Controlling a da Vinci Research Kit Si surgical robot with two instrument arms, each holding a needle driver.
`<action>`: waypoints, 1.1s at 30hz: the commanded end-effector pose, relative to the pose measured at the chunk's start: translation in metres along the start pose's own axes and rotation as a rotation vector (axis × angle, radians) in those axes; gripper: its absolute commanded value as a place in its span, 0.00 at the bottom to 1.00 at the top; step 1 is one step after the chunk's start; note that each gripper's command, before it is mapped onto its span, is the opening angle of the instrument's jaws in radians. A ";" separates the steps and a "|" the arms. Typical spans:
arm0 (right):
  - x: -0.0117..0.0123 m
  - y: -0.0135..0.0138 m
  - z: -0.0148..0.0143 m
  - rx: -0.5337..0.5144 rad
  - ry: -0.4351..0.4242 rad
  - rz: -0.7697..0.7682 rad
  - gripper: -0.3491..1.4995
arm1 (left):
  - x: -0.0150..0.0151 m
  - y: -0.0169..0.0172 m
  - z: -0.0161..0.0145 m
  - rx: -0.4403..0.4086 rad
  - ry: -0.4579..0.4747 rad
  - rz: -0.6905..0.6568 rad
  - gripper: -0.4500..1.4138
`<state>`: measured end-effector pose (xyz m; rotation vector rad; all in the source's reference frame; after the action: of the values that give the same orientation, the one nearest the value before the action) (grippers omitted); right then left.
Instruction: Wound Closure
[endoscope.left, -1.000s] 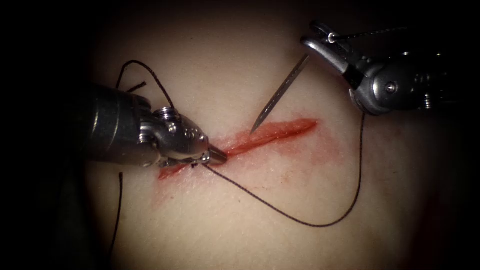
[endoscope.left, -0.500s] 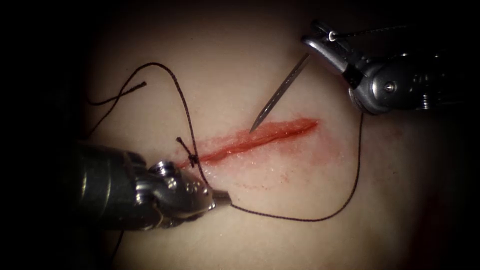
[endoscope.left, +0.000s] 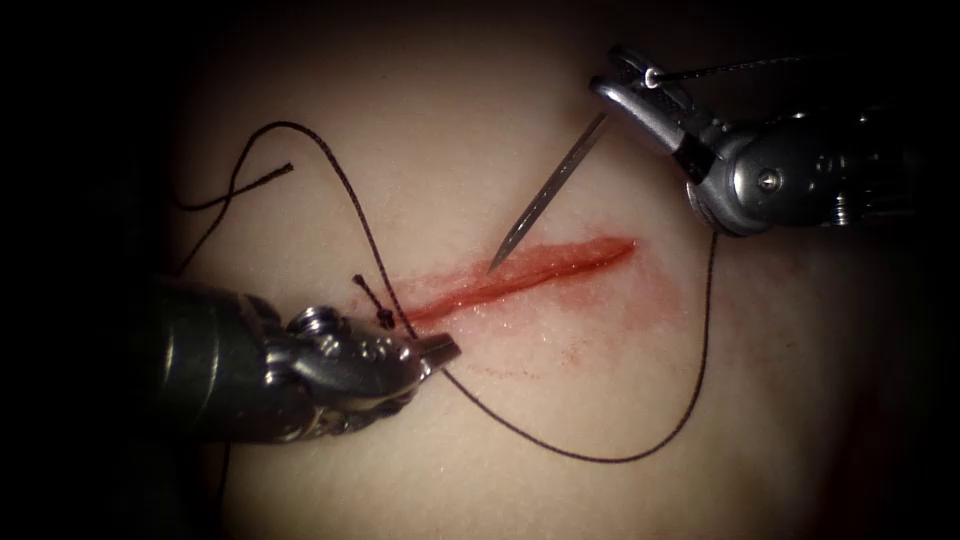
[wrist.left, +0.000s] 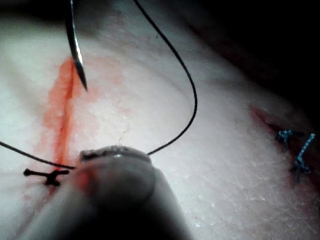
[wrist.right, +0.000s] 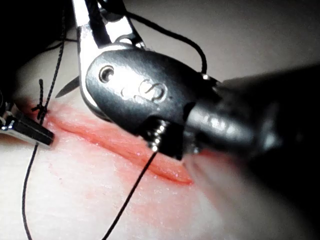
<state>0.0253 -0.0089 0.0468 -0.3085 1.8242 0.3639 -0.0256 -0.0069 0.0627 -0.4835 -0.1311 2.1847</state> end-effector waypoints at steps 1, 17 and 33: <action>-0.0005 -0.0002 0.0009 0.001 0.002 0.004 0.00 | -0.0001 0.0005 0.0012 -0.002 -0.006 0.003 0.00; -0.0031 -0.0006 0.0020 0.304 0.062 -0.044 0.00 | -0.0021 0.0021 0.0028 -0.027 -0.053 -0.019 0.00; -0.0037 -0.0009 0.0055 0.603 0.085 -0.108 0.00 | -0.0007 0.0006 0.0024 0.002 -0.047 -0.033 0.05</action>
<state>0.0306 -0.0077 0.0487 0.0069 1.8977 -0.2888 -0.0261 -0.0073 0.0645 -0.4265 -0.1612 2.1621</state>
